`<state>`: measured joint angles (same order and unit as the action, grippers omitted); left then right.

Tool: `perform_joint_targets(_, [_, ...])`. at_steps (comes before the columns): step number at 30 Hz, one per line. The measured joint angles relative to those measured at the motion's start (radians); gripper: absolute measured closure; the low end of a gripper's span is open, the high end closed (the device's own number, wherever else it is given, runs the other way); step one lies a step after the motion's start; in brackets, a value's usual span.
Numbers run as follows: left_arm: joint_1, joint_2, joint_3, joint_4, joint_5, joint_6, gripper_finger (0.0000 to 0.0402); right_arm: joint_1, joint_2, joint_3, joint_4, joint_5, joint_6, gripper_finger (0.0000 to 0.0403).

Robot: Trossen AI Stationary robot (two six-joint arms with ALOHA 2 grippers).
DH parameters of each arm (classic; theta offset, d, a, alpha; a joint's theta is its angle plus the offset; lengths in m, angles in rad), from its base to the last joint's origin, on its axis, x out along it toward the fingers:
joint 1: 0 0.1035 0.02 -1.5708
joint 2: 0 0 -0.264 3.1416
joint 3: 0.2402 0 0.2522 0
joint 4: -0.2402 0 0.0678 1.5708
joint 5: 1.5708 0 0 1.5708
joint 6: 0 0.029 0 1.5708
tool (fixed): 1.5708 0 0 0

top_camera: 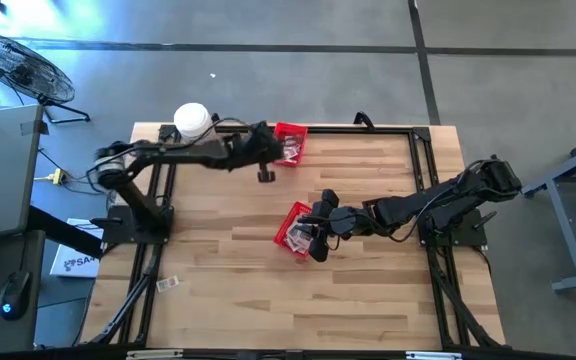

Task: Pick & Place First Aid Supplies
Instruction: Put the white ointment pack into the top red bin

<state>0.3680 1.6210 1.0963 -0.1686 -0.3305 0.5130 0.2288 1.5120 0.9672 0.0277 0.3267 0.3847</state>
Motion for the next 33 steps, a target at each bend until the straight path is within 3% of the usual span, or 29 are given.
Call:
perform_joint_targets(5, [0.069,0.119,0.093,0.001,0.052,0.014,0.0401,0.000,0.000,0.000,0.001,0.000,0.000,0.0324])
perform_joint_targets(12, [0.105,0.235,0.180,-0.015,0.050,-0.045,0.0400,0.000,0.000,0.000,0.001,-0.003,0.000,0.0324])
perform_joint_targets(17, [0.110,0.261,0.182,-0.032,0.032,-0.144,0.0365,0.000,0.000,0.000,0.000,-0.004,0.000,0.0324])
perform_joint_targets(23, [0.118,0.231,0.181,-0.049,0.068,-0.239,0.0299,0.000,0.000,0.000,0.000,-0.002,0.000,0.0324])
perform_joint_targets(28, [0.116,0.147,0.183,-0.076,0.126,-0.306,0.0273,0.000,0.000,0.000,0.000,-0.002,0.000,0.0324])
perform_joint_targets(33, [0.116,0.018,0.183,-0.227,0.307,-0.415,0.0271,0.000,0.000,0.000,0.000,-0.001,0.000,0.0324])
